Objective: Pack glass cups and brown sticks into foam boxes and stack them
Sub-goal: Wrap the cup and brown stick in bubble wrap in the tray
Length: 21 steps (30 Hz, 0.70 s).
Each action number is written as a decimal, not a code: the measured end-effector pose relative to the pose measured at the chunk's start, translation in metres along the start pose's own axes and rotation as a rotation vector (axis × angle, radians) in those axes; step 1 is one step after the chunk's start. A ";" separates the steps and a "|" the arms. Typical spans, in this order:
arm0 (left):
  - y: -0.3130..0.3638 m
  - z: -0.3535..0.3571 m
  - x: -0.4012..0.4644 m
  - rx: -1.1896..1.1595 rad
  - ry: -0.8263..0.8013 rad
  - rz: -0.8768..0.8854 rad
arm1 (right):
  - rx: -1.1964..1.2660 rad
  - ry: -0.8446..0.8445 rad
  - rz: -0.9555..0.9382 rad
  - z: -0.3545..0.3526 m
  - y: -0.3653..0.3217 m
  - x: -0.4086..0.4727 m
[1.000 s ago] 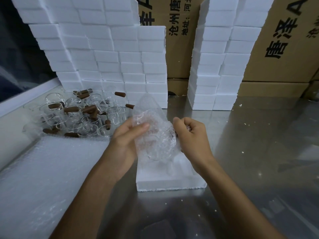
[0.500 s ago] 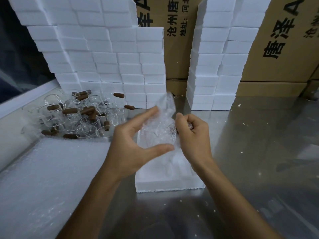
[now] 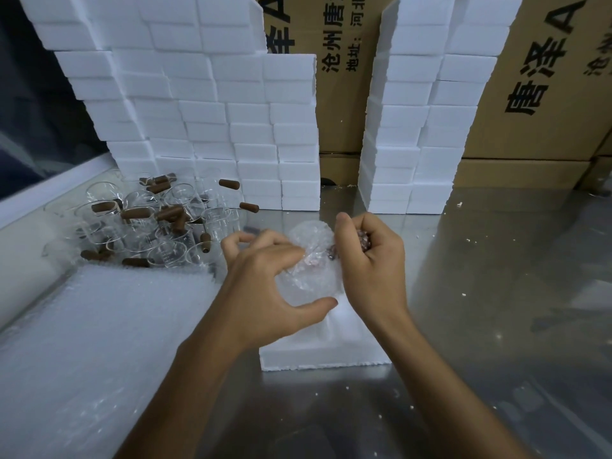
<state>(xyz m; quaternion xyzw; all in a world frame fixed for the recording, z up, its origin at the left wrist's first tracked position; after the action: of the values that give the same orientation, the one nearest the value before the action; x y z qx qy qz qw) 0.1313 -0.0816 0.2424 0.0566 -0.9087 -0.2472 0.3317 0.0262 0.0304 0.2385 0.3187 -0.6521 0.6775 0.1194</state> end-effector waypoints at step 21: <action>-0.041 -0.002 -0.005 -0.605 0.294 -0.234 | 0.337 -0.231 0.537 0.029 0.039 -0.013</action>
<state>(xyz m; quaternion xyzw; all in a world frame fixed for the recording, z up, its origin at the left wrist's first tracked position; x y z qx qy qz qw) 0.1341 -0.1171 0.2206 0.0944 -0.7244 -0.5304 0.4302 0.0216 0.0014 0.1981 0.2255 -0.6007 0.7425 -0.1924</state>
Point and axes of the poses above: each hand's wrist, its own x-axis towards the middle knuckle, its own z-axis out of the palm, y = z × x, the point moved 10 cm from there along x, towards the middle knuckle, and after that the axes turned 3 degrees about -x, right-handed, at the moved point
